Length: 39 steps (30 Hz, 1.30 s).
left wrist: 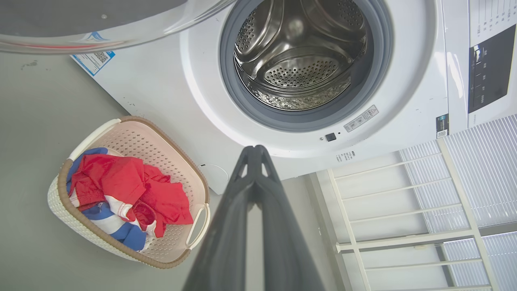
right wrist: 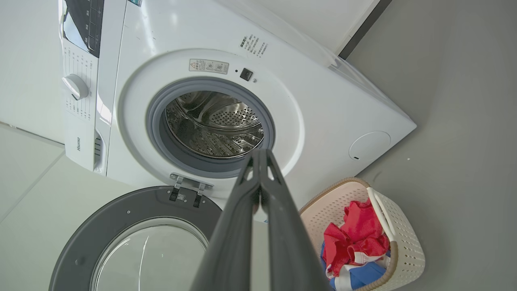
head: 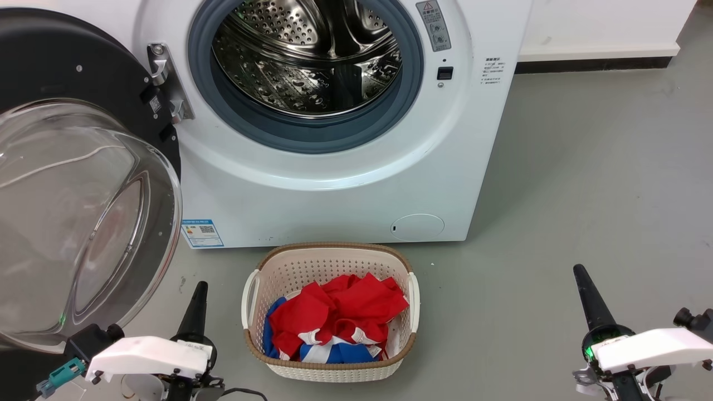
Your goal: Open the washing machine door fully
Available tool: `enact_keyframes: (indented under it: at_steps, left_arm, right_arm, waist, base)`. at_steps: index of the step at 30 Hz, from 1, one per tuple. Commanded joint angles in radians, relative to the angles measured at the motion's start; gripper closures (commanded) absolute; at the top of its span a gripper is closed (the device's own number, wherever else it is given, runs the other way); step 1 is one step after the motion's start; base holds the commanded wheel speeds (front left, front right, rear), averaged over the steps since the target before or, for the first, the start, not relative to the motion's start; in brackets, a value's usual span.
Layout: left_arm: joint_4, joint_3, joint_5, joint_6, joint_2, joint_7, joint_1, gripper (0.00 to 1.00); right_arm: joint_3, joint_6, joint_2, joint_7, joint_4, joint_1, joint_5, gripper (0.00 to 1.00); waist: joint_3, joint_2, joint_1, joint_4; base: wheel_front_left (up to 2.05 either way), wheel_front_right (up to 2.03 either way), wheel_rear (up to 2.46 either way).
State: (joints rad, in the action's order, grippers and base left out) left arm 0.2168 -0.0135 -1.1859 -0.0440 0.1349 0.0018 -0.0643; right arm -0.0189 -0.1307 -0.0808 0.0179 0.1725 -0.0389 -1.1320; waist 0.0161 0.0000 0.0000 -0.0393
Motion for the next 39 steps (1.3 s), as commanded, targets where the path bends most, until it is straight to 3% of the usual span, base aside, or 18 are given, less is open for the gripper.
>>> enact_keyframes:
  at_steps: [1,39]
  left_arm:
    - [-0.006,0.011,-0.018,-0.007,-0.002,0.005,-0.022,1.0]
    - [0.019,0.093,-0.303,-0.065,-0.06,0.08,-0.043,1.0]
  right_arm:
    - [-0.003,0.0,-0.006,0.0,-0.003,-0.021,-0.022,1.0]
    - [-0.04,0.0,-0.001,0.045,0.048,-0.056,-0.365,1.0]
  waist:
    - [0.0,0.0,0.0,0.001]
    - [-0.008,0.0,0.0,0.025]
  base:
    - [0.0,0.0,0.0]
    - [0.0,0.0,0.0]
